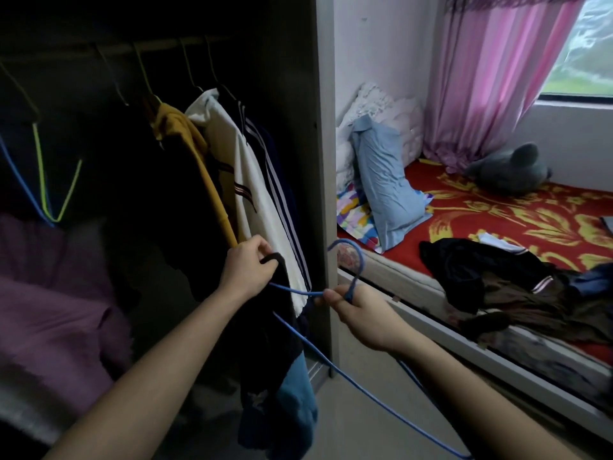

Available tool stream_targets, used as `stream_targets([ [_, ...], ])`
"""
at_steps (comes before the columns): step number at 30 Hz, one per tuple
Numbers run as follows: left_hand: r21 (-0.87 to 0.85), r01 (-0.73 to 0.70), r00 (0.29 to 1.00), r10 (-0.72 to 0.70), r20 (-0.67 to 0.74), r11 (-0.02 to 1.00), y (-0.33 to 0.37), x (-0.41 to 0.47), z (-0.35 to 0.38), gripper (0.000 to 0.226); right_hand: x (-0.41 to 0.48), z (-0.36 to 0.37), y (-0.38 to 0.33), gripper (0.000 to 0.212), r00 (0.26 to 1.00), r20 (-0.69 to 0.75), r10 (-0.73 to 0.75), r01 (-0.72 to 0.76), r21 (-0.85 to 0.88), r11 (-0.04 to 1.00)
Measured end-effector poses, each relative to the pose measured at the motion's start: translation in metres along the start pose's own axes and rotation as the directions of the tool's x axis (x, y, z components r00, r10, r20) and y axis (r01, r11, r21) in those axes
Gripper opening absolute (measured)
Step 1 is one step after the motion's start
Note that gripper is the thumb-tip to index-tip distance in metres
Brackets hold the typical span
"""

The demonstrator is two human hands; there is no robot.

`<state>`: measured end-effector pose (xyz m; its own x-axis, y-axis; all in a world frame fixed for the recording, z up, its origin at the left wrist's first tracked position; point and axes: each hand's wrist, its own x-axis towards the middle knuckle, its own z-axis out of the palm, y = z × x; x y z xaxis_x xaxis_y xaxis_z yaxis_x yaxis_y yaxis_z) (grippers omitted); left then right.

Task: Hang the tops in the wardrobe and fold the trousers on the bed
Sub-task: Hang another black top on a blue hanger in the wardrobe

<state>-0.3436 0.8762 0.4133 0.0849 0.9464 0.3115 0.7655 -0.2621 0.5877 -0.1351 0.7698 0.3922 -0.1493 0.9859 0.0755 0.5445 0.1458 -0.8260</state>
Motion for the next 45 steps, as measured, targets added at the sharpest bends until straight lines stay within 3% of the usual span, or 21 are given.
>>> stream_targets([
  [3, 0.027, -0.075, 0.997, 0.075, 0.004, 0.997, 0.023, -0.001, -0.001, 0.015, 0.028, 0.009, 0.0, 0.034, 0.998, 0.004, 0.058, -0.058, 0.019, 0.998],
  [4, 0.039, -0.09, 0.996, 0.089, 0.015, 0.995, 0.028, -0.002, -0.003, 0.014, 0.036, 0.009, 0.001, 0.033, 0.996, -0.043, 0.083, -0.075, 0.156, 0.985],
  [6, -0.004, -0.062, 0.997, 0.062, 0.036, 0.998, 0.034, -0.002, -0.01, 0.011, 0.049, 0.007, 0.006, 0.031, 0.986, -0.114, 0.123, -0.047, 0.513, 0.857],
  [9, -0.242, 0.038, 0.998, -0.022, 0.066, 0.97, 0.042, 0.004, -0.028, 0.015, 0.062, 0.013, 0.015, 0.028, 0.993, -0.076, 0.092, -0.008, 0.725, 0.689],
  [11, -0.388, 0.051, 0.992, -0.003, 0.123, 0.92, 0.048, 0.004, -0.039, 0.018, 0.069, 0.018, 0.017, 0.028, 0.996, -0.021, 0.085, -0.047, 0.687, 0.725],
  [14, -0.448, -0.059, 0.945, 0.195, 0.263, 0.892, 0.055, -0.004, -0.049, 0.031, 0.082, 0.011, 0.016, 0.032, 0.996, -0.067, 0.051, -0.006, 0.55, 0.835],
  [15, -0.381, -0.115, 0.922, 0.241, 0.302, 0.918, 0.054, -0.003, -0.051, 0.042, 0.086, 0.006, 0.012, 0.033, 0.996, -0.09, -0.002, 0.049, 0.522, 0.851],
  [17, -0.071, -0.211, 0.92, 0.223, 0.321, 0.975, 0.044, 0.009, -0.061, 0.058, 0.092, -0.006, 0.004, 0.035, 0.985, -0.11, -0.134, 0.172, 0.51, 0.843],
  [19, 0.198, -0.286, 0.924, 0.216, 0.314, 0.938, 0.035, 0.021, -0.071, 0.05, 0.096, -0.018, -0.001, 0.037, 0.967, -0.123, -0.223, 0.254, 0.508, 0.823],
  [20, 0.226, -0.308, 0.913, 0.22, 0.343, 0.924, 0.031, 0.025, -0.074, 0.042, 0.097, -0.025, -0.001, 0.04, 0.961, -0.135, -0.241, 0.276, 0.493, 0.825],
  [22, 0.161, -0.317, 0.903, 0.245, 0.353, 0.935, 0.028, 0.026, -0.074, 0.025, 0.097, -0.037, 0.002, 0.047, 0.959, -0.155, -0.236, 0.282, 0.5, 0.819],
  [25, 0.134, -0.355, 0.914, 0.313, 0.259, 0.925, 0.036, 0.027, -0.072, 0.025, 0.095, -0.052, 0.0, 0.052, 0.936, -0.265, -0.232, 0.335, 0.467, 0.818],
  [27, 0.143, -0.364, 0.914, 0.324, 0.243, 0.92, 0.042, 0.029, -0.071, 0.028, 0.089, -0.059, 0.001, 0.049, 0.877, -0.395, -0.275, 0.398, 0.273, 0.876],
  [30, 0.015, -0.292, 0.938, 0.283, 0.198, 0.956, 0.04, 0.031, -0.069, 0.027, 0.075, -0.069, 0.018, 0.044, 0.845, -0.429, -0.318, 0.357, 0.011, 0.934],
  [33, -0.165, -0.209, 0.961, 0.233, 0.149, 0.964, 0.05, 0.031, -0.057, 0.026, 0.063, -0.068, 0.031, 0.048, 0.84, -0.475, -0.263, 0.304, 0.01, 0.953],
  [37, -0.172, -0.26, 0.95, 0.284, 0.128, 0.95, 0.073, 0.029, -0.033, 0.025, 0.063, -0.054, 0.027, 0.055, 0.841, -0.489, -0.231, 0.273, 0.016, 0.962],
  [42, -0.225, -0.285, 0.937, 0.32, 0.138, 0.932, 0.082, 0.037, -0.025, 0.019, 0.057, -0.061, 0.029, 0.059, 0.844, -0.5, -0.193, 0.304, 0.15, 0.941],
  [44, -0.163, -0.367, 0.918, 0.386, 0.097, 0.916, 0.082, 0.037, -0.021, 0.023, 0.054, -0.068, 0.031, 0.058, 0.819, -0.54, -0.193, 0.319, 0.149, 0.936],
  [45, -0.056, -0.421, 0.903, 0.424, 0.067, 0.905, 0.08, 0.036, -0.02, 0.039, 0.053, -0.072, 0.031, 0.058, 0.808, -0.559, -0.187, 0.319, 0.148, 0.936],
])
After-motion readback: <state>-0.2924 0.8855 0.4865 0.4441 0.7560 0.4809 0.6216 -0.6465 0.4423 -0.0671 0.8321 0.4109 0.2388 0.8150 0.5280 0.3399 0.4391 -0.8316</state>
